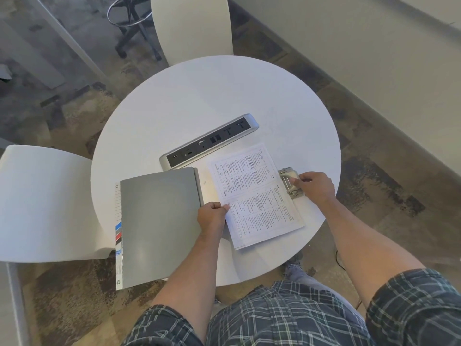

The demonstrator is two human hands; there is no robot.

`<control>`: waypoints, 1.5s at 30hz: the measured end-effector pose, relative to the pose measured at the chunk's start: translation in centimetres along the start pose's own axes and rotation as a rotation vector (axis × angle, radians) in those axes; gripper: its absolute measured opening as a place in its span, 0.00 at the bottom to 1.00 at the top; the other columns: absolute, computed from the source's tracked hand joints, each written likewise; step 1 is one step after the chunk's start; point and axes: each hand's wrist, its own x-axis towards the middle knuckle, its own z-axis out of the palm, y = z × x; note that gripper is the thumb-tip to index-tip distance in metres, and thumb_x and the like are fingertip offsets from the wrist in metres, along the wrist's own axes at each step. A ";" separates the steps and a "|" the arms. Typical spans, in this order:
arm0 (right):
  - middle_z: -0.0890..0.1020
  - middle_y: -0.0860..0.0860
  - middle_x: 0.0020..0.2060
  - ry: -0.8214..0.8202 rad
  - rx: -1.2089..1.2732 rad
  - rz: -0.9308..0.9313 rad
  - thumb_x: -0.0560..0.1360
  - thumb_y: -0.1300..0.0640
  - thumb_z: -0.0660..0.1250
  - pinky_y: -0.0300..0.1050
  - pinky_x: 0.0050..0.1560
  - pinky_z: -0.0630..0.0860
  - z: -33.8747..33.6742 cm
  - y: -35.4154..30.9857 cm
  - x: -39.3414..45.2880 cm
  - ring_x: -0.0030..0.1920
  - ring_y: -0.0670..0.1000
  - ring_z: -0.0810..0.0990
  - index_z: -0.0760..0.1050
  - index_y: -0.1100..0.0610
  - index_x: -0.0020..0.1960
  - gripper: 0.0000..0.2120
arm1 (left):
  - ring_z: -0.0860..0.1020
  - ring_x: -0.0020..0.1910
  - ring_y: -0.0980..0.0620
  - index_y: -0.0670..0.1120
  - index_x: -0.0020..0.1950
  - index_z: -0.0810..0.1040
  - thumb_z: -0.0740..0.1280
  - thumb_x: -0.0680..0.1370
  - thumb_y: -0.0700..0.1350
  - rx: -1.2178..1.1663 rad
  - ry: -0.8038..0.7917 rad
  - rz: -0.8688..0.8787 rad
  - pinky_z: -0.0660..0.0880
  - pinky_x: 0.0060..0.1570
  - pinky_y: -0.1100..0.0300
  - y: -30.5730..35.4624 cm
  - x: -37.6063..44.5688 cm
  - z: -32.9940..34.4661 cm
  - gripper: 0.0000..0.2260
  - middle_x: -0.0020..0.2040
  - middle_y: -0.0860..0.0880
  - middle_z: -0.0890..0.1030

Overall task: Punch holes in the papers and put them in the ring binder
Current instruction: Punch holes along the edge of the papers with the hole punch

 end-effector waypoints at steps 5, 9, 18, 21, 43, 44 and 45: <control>0.87 0.51 0.40 0.002 0.030 0.019 0.73 0.41 0.76 0.46 0.41 0.73 0.2 0.4 -0.2 0.39 0.53 0.82 0.84 0.50 0.43 0.12 | 0.81 0.38 0.47 0.44 0.36 0.79 0.78 0.73 0.39 0.010 -0.011 -0.007 0.82 0.44 0.51 0.1 -0.7 0.0 0.10 0.41 0.45 0.85; 0.87 0.54 0.39 0.001 0.035 0.020 0.71 0.39 0.76 0.46 0.37 0.71 0.6 0.9 -0.2 0.34 0.50 0.78 0.84 0.53 0.42 0.17 | 0.79 0.37 0.48 0.43 0.38 0.79 0.78 0.74 0.39 0.028 -0.014 0.015 0.78 0.40 0.56 0.3 -0.7 -0.2 0.09 0.40 0.46 0.84; 0.85 0.57 0.38 0.047 0.035 0.034 0.73 0.38 0.73 0.47 0.36 0.69 1.2 0.9 0.0 0.33 0.51 0.74 0.83 0.58 0.44 0.21 | 0.82 0.39 0.46 0.42 0.41 0.81 0.78 0.73 0.40 0.119 -0.007 0.031 0.83 0.48 0.49 0.6 -0.8 -0.4 0.07 0.43 0.44 0.86; 0.80 0.53 0.32 0.041 0.030 0.068 0.75 0.40 0.71 0.47 0.36 0.67 1.4 0.9 0.2 0.31 0.50 0.72 0.83 0.60 0.45 0.22 | 0.81 0.39 0.47 0.43 0.39 0.80 0.78 0.73 0.40 0.104 -0.007 0.018 0.83 0.48 0.51 0.6 -0.9 -0.3 0.08 0.42 0.45 0.85; 0.79 0.54 0.34 -0.011 0.159 0.088 0.75 0.43 0.72 0.48 0.40 0.70 1.3 1.1 1.4 0.35 0.53 0.74 0.82 0.65 0.44 0.23 | 0.80 0.37 0.49 0.45 0.37 0.79 0.78 0.73 0.39 0.063 0.046 -0.005 0.77 0.41 0.60 -0.1 -1.1 -0.5 0.09 0.39 0.48 0.84; 0.79 0.54 0.34 -0.013 0.154 0.083 0.75 0.43 0.72 0.48 0.40 0.69 1.3 1.1 1.4 0.35 0.53 0.74 0.82 0.65 0.44 0.22 | 0.80 0.38 0.49 0.45 0.37 0.80 0.78 0.73 0.39 0.063 0.046 -0.007 0.78 0.42 0.59 -0.1 -1.0 -0.5 0.09 0.40 0.48 0.84; 0.79 0.54 0.33 -0.014 0.149 0.083 0.75 0.43 0.72 0.48 0.39 0.69 1.3 1.1 1.4 0.35 0.52 0.74 0.82 0.65 0.43 0.22 | 0.80 0.38 0.49 0.45 0.37 0.80 0.78 0.73 0.40 0.063 0.046 -0.007 0.79 0.42 0.59 -0.1 -1.0 -0.5 0.09 0.41 0.47 0.85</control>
